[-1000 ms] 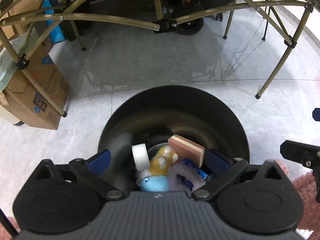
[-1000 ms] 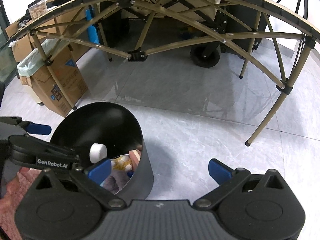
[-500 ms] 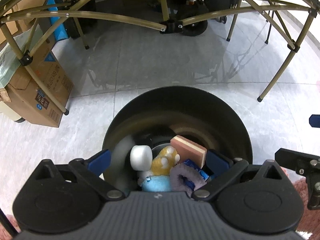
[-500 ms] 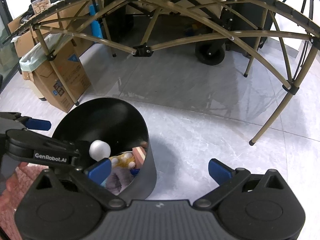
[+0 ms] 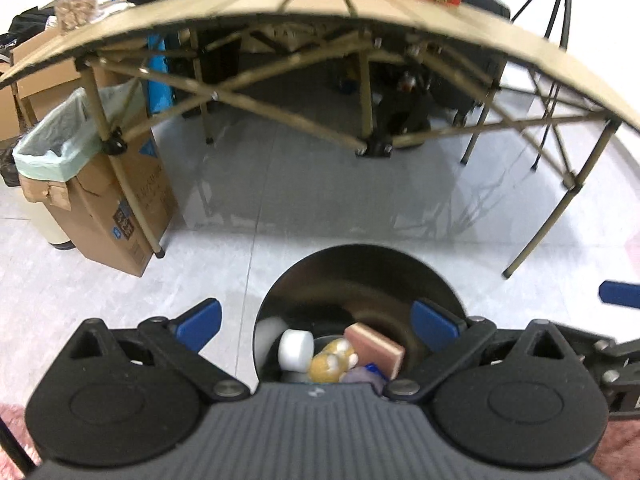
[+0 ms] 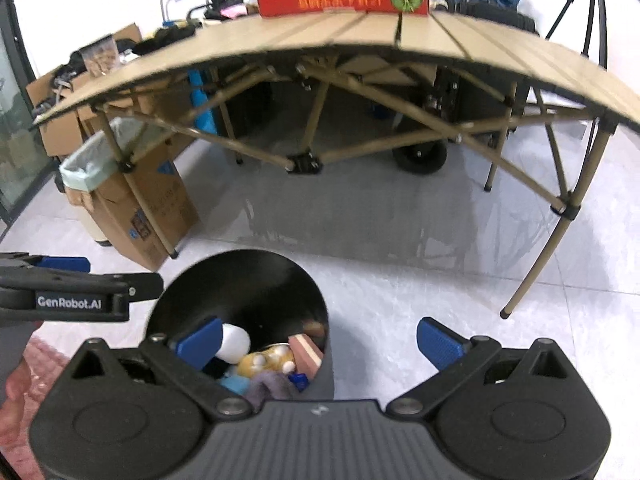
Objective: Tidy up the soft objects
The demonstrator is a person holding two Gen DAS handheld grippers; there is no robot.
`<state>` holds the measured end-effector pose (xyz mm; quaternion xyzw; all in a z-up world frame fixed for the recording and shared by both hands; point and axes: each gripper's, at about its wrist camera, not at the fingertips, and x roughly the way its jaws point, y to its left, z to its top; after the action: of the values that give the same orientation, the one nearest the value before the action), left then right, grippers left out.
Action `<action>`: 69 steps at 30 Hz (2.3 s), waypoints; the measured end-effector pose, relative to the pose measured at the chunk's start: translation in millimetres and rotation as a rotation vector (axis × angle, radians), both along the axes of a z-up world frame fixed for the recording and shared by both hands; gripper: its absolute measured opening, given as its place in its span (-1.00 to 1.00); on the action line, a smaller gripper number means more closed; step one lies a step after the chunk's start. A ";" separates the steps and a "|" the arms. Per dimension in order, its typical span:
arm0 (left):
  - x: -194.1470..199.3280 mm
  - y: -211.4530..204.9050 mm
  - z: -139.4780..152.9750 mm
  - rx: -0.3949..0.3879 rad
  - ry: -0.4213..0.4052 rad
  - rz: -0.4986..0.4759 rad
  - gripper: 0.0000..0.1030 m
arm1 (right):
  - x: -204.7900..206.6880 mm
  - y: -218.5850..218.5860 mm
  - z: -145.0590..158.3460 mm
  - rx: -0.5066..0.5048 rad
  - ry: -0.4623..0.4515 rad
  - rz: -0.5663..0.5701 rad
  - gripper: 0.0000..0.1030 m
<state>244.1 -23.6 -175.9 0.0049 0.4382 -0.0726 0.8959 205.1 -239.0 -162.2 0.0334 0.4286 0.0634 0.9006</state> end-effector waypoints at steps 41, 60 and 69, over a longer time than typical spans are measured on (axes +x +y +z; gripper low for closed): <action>-180.3 40.4 108.8 -0.001 -0.135 -0.034 1.00 | -158.4 45.4 99.4 -0.010 -0.007 -0.108 1.00; -179.8 41.6 108.5 -0.002 -0.133 -0.035 1.00 | -157.5 47.6 102.4 -0.016 -0.013 -0.105 1.00; -179.8 41.3 108.4 -0.001 -0.132 -0.034 1.00 | -157.8 47.9 102.4 -0.017 -0.014 -0.105 1.00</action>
<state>64.3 17.7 -67.5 0.0166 0.3780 -0.0878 0.9215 47.4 -191.1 -59.8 0.0479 0.4206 0.0128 0.9059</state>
